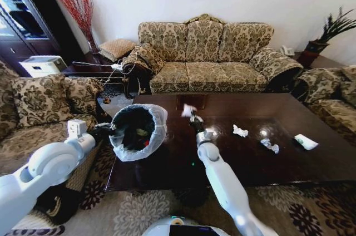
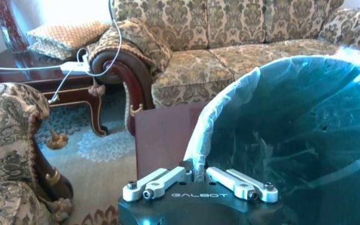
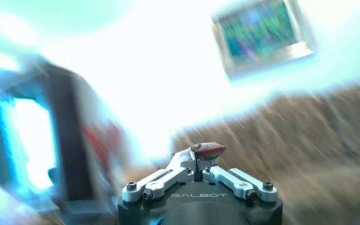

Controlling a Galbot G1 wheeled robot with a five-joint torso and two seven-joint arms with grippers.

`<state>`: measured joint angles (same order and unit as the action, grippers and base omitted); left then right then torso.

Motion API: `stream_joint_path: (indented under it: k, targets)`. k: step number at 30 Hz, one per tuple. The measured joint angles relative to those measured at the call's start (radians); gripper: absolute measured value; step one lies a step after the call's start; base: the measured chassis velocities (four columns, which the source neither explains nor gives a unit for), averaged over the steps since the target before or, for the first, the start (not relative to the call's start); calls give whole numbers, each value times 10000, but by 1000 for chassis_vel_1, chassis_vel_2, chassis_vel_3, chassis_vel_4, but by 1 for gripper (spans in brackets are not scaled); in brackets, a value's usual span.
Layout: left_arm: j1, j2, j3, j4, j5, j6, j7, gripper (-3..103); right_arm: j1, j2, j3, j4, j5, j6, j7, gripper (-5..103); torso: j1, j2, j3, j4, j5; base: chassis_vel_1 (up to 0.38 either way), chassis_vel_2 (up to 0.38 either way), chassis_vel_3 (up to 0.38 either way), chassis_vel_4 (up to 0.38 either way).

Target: Move to the front of the table and place the trash on the table into the trash bin.

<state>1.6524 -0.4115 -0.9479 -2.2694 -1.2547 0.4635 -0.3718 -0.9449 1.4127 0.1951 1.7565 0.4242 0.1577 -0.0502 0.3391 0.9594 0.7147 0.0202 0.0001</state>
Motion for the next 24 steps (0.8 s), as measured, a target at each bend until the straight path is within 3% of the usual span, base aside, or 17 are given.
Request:
stream_joint_path:
  k: [3, 4, 7, 13, 18, 22, 24]
  targets:
    - [-30, 51, 98, 176, -2, -58, -84, 0, -521, -420, -216, 2335, 362, -171, -1026, 0, -1, 1, -1, -1, -4, 0, 0, 0, 0]
    - [-30, 51, 98, 176, -2, -58, -84, 0, -521, -420, -216, 2335, 362, -171, -1026, 0, -1, 1, -1, -1, -4, 0, 0, 0, 0]
    - [-36, 86, 110, 270, -1, -78, -110, 0, -1120, -791, -676, 3802, 276, -302, -2010, 0, -1, 1, -1, 1, -1, 0, 0, 0, 0]
    - [-54, 1, 140, 182, -1, -82, -103, 0, -1517, -1060, -1776, 4252, -45, -381, -2310, 0, -1, 1, 0, 0, 0, 0, 0, 0, 0]
    - [-30, -107, 141, 7, 1, -83, -74, 0, -1592, -1082, -2549, 3737, -1016, -196, -2193, -1, -1, 1, 0, 1, -1, 0, 0, 0, 0]
    - [28, -173, 101, -35, 10, -83, -63, 0, -1646, -952, -2856, 3515, -1559, -44, -2067, 9, 0, 0, 1, 0, 0, 0, 0, 0, 0]
    - [53, -216, 86, -62, 12, -91, -46, 0, -1656, -903, -2931, 3455, -1688, -33, -1978, 20, 0, 1, 0, 1, -1, 0, 0, 0, 0]
